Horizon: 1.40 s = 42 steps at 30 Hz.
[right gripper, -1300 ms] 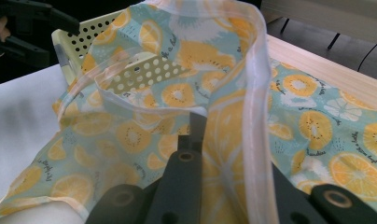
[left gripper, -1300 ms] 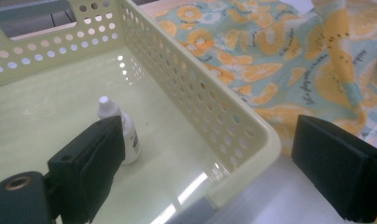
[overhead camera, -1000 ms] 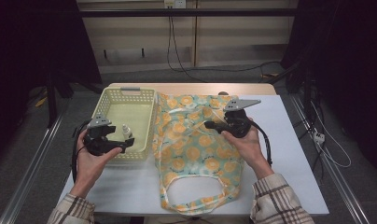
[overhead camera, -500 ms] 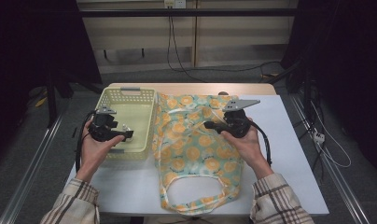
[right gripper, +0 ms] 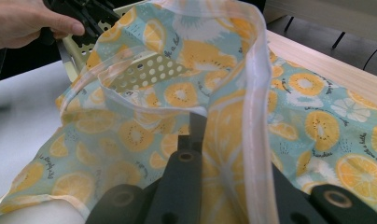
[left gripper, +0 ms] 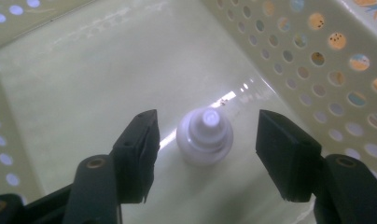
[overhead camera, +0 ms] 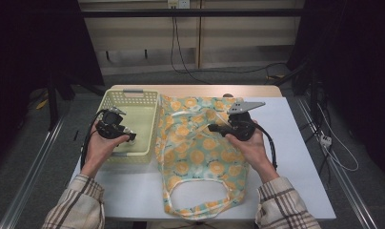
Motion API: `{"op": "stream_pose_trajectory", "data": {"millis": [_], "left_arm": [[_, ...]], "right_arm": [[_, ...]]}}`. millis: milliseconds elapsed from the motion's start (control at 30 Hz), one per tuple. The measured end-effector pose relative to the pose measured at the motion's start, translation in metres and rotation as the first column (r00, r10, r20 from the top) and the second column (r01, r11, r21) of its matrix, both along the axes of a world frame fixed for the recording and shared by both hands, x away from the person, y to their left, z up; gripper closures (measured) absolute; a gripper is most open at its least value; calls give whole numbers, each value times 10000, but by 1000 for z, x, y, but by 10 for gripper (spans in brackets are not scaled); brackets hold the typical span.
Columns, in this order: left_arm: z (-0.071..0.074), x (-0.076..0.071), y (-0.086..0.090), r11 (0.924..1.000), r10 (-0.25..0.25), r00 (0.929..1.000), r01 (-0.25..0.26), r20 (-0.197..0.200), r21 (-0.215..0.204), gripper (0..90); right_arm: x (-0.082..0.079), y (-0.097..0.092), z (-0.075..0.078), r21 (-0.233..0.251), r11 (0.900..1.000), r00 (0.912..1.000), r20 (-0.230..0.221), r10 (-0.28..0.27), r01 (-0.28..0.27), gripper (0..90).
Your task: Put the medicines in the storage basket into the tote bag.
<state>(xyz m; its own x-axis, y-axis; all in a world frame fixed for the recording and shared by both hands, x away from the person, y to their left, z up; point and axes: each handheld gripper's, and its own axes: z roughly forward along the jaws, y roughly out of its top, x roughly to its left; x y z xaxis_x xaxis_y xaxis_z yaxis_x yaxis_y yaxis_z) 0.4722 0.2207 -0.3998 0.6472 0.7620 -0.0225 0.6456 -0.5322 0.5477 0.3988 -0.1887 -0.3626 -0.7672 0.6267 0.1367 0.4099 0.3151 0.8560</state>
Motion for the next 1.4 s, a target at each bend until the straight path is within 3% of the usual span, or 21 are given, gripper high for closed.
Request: {"op": "stream_pose_trajectory", "data": {"millis": [100,233,367,400,533,600,967,1100,1200,1400], "left_arm": [[2,3,-2,10000,-12,10000,12,-49,-49,415],[0,8,-7,9989,-331,9991,340,-277,334,440],[-1,10,-9,9978,-347,9983,372,-465,541,472],[-3,12,-10,9967,-368,9970,416,-679,703,477],[-5,14,-10,9942,-296,9967,372,-761,1009,536],[-5,14,-10,9954,-232,9967,303,-779,908,592],[-2,13,-7,9980,-240,9964,286,-817,560,604],[2,10,-6,9990,-188,9981,212,-580,399,604],[9,7,-5,10000,10,9996,-11,-265,-28,604],[16,2,-1,9990,65,9999,-61,90,-436,604]], "right_arm": [[0,1,-1,-23,10000,10000,-29,6,-6,900],[0,0,-1,14,10000,10000,-10,-5,5,900],[0,0,0,18,10000,10000,-11,-3,3,900],[0,0,0,6,10000,10000,-1,-7,7,900],[-1,0,0,13,10000,10000,5,9,-9,900],[-1,0,1,22,10000,10000,13,-9,9,900],[0,-1,0,10,10000,10000,13,-30,30,900],[0,0,0,8,10000,10000,21,-21,21,900],[0,0,0,-3,10000,10000,14,-27,27,900],[1,0,-1,1,10000,10000,17,-21,21,900]]}}
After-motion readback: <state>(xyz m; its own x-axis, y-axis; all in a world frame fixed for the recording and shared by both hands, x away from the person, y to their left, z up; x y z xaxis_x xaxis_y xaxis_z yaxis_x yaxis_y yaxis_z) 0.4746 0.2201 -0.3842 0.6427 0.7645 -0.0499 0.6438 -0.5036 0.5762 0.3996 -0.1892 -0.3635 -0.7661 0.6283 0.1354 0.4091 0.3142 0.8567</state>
